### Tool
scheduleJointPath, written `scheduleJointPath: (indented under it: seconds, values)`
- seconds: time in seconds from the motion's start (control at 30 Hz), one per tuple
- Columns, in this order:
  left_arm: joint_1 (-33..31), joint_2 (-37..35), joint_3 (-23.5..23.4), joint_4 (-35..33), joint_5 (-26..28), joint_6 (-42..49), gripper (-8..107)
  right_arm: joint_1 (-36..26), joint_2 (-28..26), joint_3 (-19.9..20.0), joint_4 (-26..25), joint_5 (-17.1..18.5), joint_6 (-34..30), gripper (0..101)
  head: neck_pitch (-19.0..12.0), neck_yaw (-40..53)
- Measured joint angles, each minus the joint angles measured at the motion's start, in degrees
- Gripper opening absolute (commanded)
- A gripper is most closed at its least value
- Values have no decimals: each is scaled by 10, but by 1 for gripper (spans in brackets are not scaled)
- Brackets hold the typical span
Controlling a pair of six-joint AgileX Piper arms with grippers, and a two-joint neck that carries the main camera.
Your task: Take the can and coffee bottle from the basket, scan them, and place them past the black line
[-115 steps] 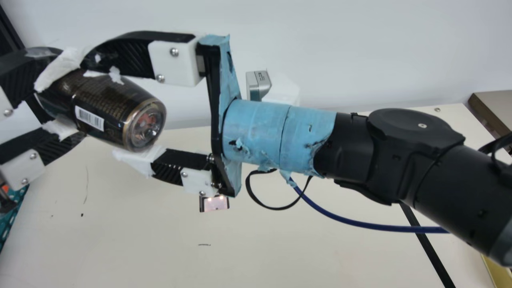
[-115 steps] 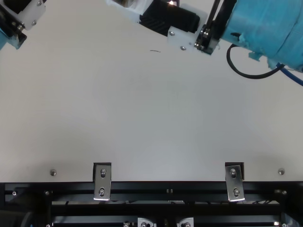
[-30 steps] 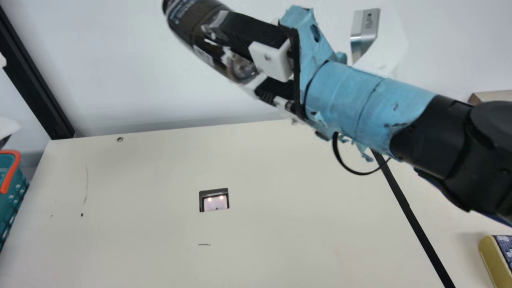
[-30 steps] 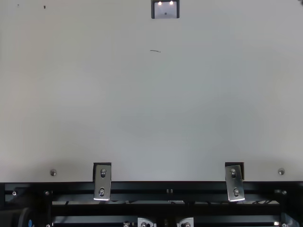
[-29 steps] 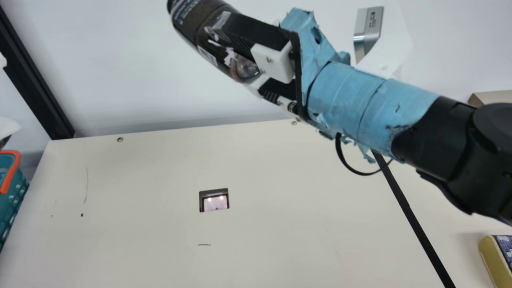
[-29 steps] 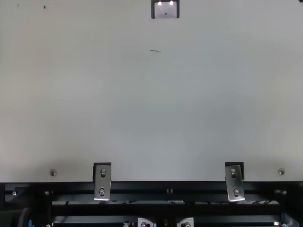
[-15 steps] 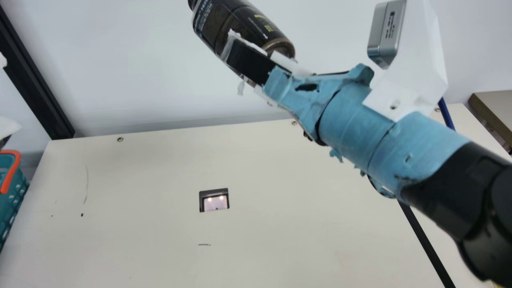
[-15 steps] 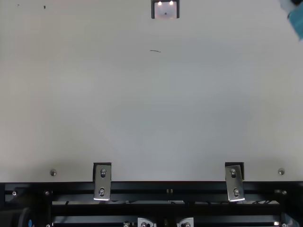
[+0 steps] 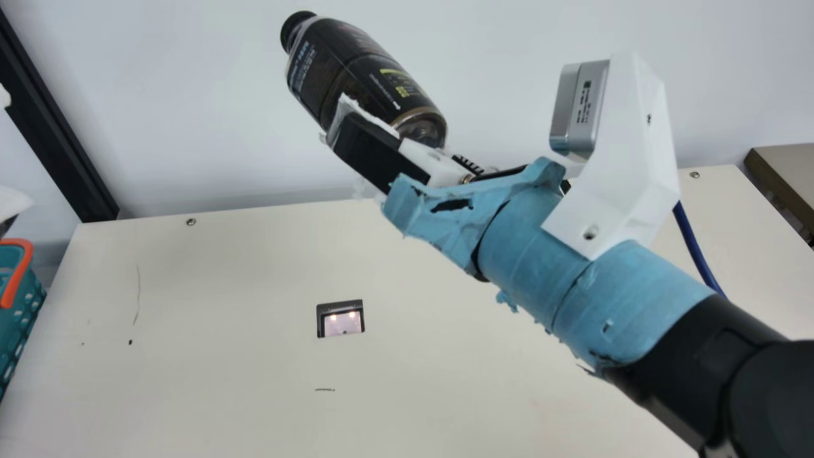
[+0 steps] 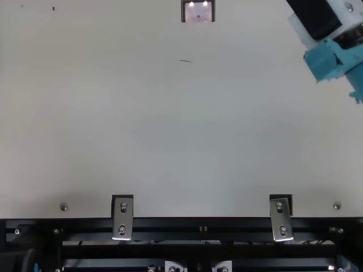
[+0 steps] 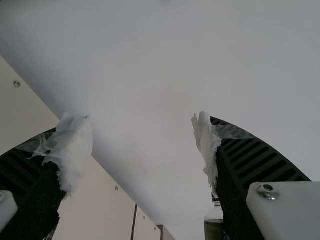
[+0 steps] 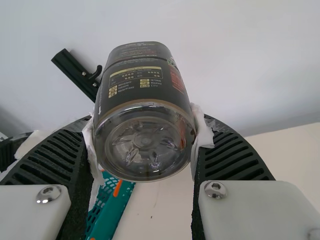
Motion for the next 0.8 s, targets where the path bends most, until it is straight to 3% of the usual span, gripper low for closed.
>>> scheduleJointPath:
  seconds: [0.47,0.8]
  values:
    - [0,0,0,0,0,0,90,42,46,27,-149,10,65,0,0,0]
    - [0,0,0,0,0,0,90,51,95,56,-268,-5,140,0,0,3]
